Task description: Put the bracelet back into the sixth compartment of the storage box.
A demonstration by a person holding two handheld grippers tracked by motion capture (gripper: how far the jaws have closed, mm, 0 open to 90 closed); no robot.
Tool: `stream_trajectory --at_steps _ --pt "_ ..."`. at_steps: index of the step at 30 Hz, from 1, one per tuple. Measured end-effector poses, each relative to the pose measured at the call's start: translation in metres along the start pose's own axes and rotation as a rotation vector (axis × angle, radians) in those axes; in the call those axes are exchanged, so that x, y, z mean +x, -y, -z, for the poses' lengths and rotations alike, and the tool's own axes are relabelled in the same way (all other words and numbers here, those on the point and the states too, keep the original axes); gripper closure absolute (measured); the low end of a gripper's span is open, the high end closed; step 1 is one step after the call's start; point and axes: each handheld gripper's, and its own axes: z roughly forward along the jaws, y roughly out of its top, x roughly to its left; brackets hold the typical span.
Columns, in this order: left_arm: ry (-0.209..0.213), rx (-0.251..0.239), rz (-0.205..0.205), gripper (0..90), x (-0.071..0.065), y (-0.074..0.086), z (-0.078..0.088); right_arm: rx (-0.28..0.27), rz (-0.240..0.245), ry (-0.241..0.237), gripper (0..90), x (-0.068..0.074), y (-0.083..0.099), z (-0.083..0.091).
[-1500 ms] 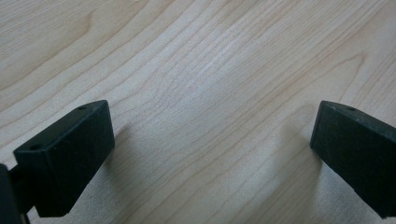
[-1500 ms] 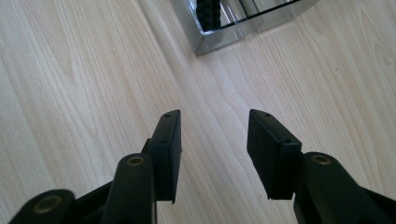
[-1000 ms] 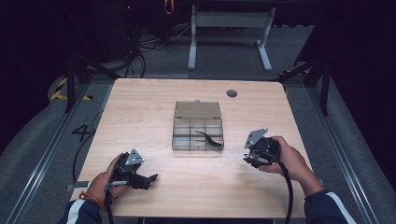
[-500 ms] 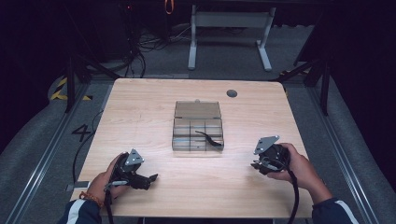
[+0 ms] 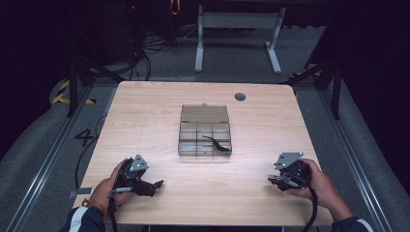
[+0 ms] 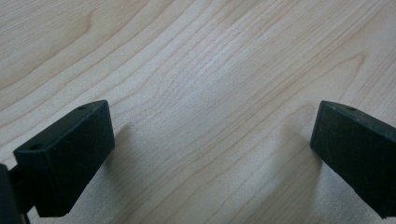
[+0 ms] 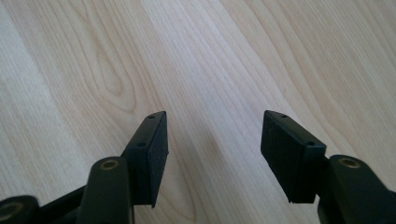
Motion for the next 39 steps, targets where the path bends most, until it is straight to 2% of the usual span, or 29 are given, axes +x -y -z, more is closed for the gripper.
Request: stream_trajectory --at_steps 2,5,15,19,23,25,37,39 --pt "0.000 0.000 0.000 0.1 0.000 0.000 0.000 -0.004 -0.006 0.000 41.8 0.000 0.004 0.000" --pt "0.000 0.000 0.000 0.1 0.000 0.000 0.000 -0.023 -0.040 -0.004 40.3 0.000 0.019 0.001" --pt "0.000 0.000 0.000 0.1 0.000 0.000 0.000 -0.113 -0.142 -0.008 37.0 0.003 0.057 0.002" --pt "0.000 0.000 0.000 0.1 0.000 0.000 0.000 -0.172 -0.202 -0.023 31.5 0.004 0.074 0.003" --pt "0.000 0.000 0.000 0.1 0.000 0.000 0.000 -0.273 -0.308 -0.022 23.5 0.004 0.094 0.000" --pt "0.000 0.000 0.000 0.1 0.000 0.000 0.000 -0.310 -0.319 -0.010 22.5 0.005 0.100 -0.001" --pt "-0.007 0.001 0.000 0.1 0.000 0.001 0.001 -0.299 -0.347 0.011 18.4 0.006 0.101 -0.001" --pt "-0.012 0.000 0.012 0.2 -0.001 0.001 0.001 -0.299 -0.347 0.011 18.3 0.006 0.101 -0.001"
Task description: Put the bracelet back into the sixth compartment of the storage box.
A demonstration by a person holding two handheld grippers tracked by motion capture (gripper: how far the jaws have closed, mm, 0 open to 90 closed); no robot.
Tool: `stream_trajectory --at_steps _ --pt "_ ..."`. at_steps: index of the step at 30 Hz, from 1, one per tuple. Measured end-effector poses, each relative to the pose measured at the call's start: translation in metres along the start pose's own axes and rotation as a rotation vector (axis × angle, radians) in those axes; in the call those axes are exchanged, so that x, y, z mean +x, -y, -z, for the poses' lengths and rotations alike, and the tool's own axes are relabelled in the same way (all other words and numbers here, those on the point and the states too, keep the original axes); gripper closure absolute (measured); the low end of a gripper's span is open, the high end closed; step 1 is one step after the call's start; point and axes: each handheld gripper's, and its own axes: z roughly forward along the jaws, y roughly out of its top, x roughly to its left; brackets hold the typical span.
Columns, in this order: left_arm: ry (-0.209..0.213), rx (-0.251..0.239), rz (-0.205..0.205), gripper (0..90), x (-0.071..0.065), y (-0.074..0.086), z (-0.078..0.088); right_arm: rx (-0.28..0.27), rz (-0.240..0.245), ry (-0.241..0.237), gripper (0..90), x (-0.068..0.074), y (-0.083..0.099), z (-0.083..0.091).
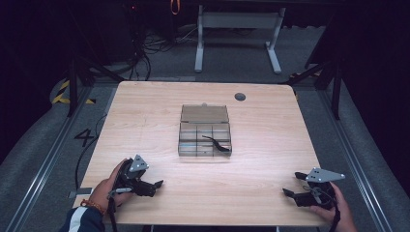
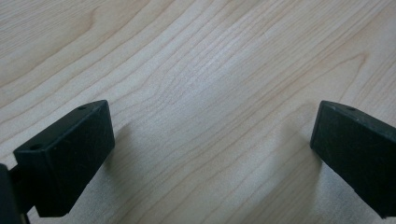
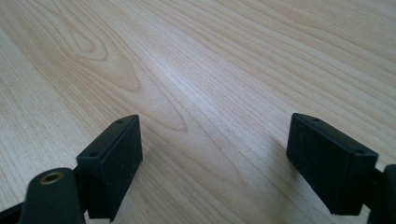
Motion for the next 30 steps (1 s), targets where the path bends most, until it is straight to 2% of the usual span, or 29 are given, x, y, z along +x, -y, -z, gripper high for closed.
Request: stream_trajectory --at_steps 30 --pt "-0.003 -0.001 0.001 0.2 -0.0001 0.0004 0.0002 0.001 -0.004 0.005 16.9 -0.0001 -0.0001 -0.0003"
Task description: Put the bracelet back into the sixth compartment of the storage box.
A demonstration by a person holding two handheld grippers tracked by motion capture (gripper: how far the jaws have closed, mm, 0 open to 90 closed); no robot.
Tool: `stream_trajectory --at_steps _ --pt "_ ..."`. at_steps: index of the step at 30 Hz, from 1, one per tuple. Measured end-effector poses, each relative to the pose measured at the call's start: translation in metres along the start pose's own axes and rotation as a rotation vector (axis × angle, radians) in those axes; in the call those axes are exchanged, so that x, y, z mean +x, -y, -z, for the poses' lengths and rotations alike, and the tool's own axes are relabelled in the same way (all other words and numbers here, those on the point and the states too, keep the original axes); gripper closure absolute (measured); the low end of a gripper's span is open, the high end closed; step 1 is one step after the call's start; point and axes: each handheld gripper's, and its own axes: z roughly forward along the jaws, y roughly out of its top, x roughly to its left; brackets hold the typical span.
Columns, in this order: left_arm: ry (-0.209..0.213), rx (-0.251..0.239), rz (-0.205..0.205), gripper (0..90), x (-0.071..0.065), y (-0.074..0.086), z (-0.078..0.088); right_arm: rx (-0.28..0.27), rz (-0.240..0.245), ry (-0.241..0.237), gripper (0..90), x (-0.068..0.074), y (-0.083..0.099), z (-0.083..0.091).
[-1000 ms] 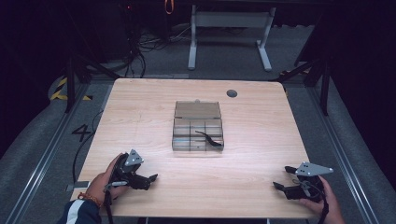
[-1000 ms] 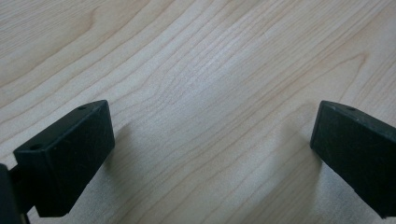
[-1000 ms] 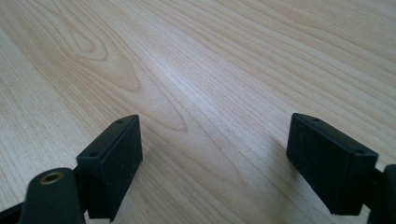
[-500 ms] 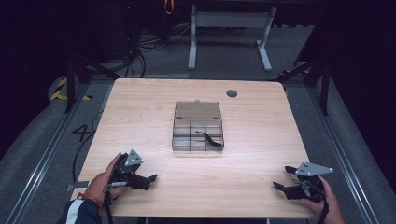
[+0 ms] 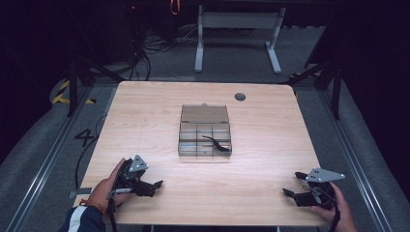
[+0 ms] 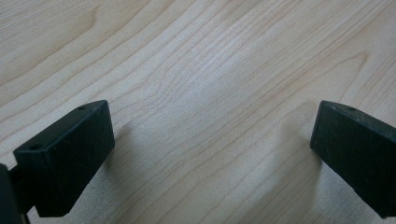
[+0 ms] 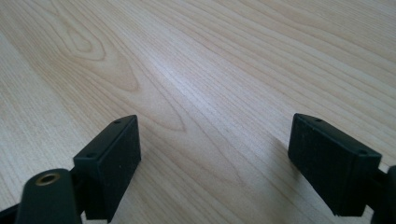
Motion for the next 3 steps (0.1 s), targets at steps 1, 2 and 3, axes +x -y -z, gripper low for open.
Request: stream_trajectory --at_steps 1,2,3 --pt "0.000 0.000 0.000 0.2 0.0000 0.0000 0.0000 0.001 0.000 0.000 16.9 -0.0001 0.0000 0.0001" --pt "0.000 0.000 0.000 0.1 0.0000 0.0000 0.0000 0.001 0.000 0.000 16.8 -0.0001 0.0000 0.0000" --pt "0.000 0.000 0.000 0.2 0.0000 0.0000 0.0000 0.001 0.000 0.000 16.8 -0.0001 0.0000 0.0001"
